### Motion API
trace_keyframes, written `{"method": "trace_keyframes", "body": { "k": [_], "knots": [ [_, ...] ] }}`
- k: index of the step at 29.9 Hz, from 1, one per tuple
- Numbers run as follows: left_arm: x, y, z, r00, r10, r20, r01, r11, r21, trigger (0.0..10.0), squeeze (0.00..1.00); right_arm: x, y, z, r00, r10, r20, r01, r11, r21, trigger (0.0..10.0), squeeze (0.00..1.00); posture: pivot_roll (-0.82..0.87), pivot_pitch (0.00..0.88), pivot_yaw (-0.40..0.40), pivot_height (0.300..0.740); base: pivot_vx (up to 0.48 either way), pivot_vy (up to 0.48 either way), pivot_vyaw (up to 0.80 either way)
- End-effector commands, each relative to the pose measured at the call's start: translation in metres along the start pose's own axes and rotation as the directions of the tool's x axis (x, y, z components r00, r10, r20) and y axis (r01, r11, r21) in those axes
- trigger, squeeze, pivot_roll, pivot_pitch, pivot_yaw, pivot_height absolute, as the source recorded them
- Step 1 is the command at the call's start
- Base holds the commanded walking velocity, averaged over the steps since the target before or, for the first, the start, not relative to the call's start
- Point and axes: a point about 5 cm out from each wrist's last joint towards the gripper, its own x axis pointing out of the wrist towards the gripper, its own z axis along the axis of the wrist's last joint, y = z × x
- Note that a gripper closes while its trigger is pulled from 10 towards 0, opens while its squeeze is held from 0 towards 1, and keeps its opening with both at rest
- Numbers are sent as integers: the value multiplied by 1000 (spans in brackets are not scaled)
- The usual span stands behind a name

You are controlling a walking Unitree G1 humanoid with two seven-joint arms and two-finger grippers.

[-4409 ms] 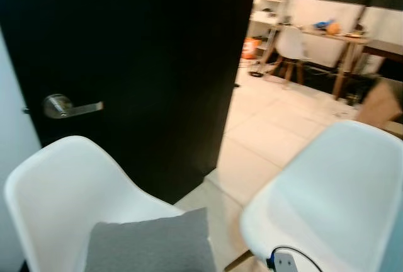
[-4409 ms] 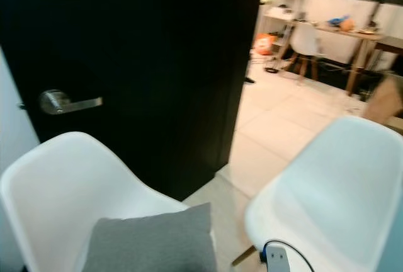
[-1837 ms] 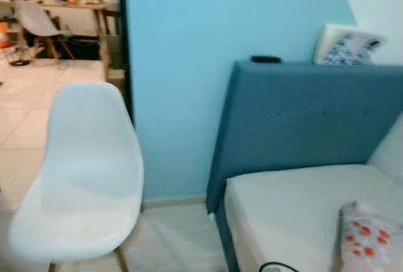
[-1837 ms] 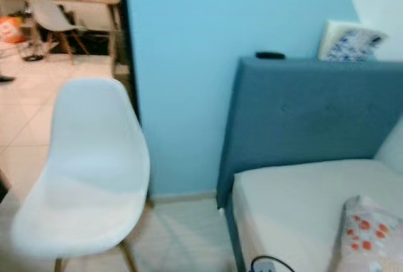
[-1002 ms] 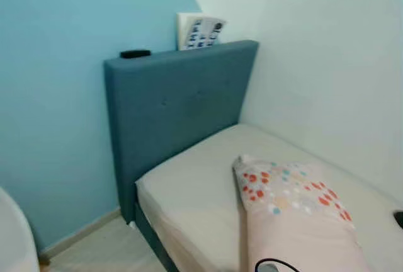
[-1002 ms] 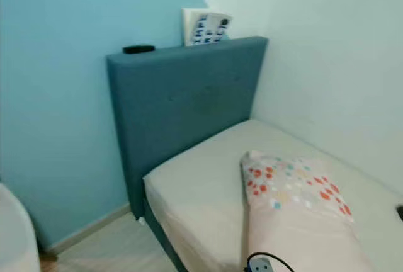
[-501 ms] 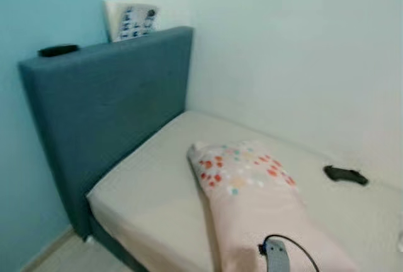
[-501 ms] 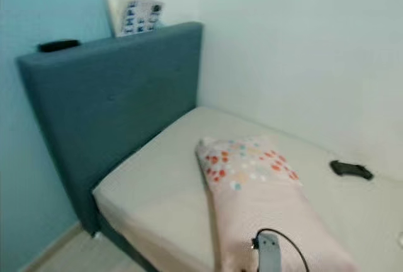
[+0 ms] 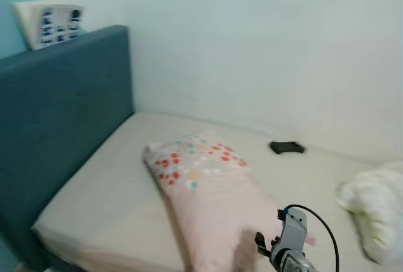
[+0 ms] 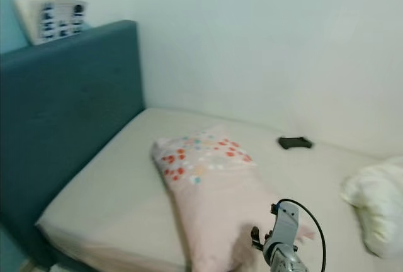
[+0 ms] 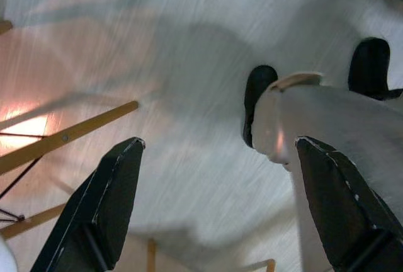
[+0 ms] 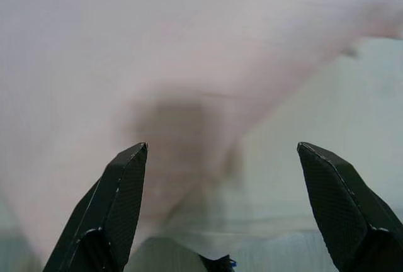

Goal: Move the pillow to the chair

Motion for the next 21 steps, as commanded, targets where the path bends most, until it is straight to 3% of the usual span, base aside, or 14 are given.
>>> {"method": "trace_keyframes", "body": {
  "k": [1, 3, 11, 14, 21],
  "knots": [
    [0, -2, 0, 1000, -8, -3, 8, 1000, -5, 10000, 0, 0, -5, 2, 1000, -17, 12, 17, 998, 66, 10000, 0, 45, 19, -84, 740, 0, 0, -788],
    [0, -3, 0, 1000, -10, -4, 10, 1000, -6, 10000, 0, 0, -5, 4, 1000, -18, 17, 16, 994, 106, 10000, 0, 45, 19, -84, 740, 0, 0, -788],
    [0, -3, -2, 1000, -12, -7, 12, 1000, -3, 10000, 0, 0, -2, 2, 999, 36, 15, -38, 991, 128, 10000, 0, 45, 0, -90, 740, 0, 0, -788],
    [0, -2, -1, 1000, -8, -1, 8, 1000, -6, 10000, 0, 0, 6, 3, 995, 98, 30, -102, 975, 198, 10000, 0, 48, 1, -85, 740, 0, 0, -788],
    [0, -1, 0, 1000, -7, 2, 7, 1000, -8, 10000, 0, 0, 28, -2, 976, 216, 15, -216, 962, 165, 10000, 0, 42, 0, -84, 740, 0, 0, -788]
  ]
}}
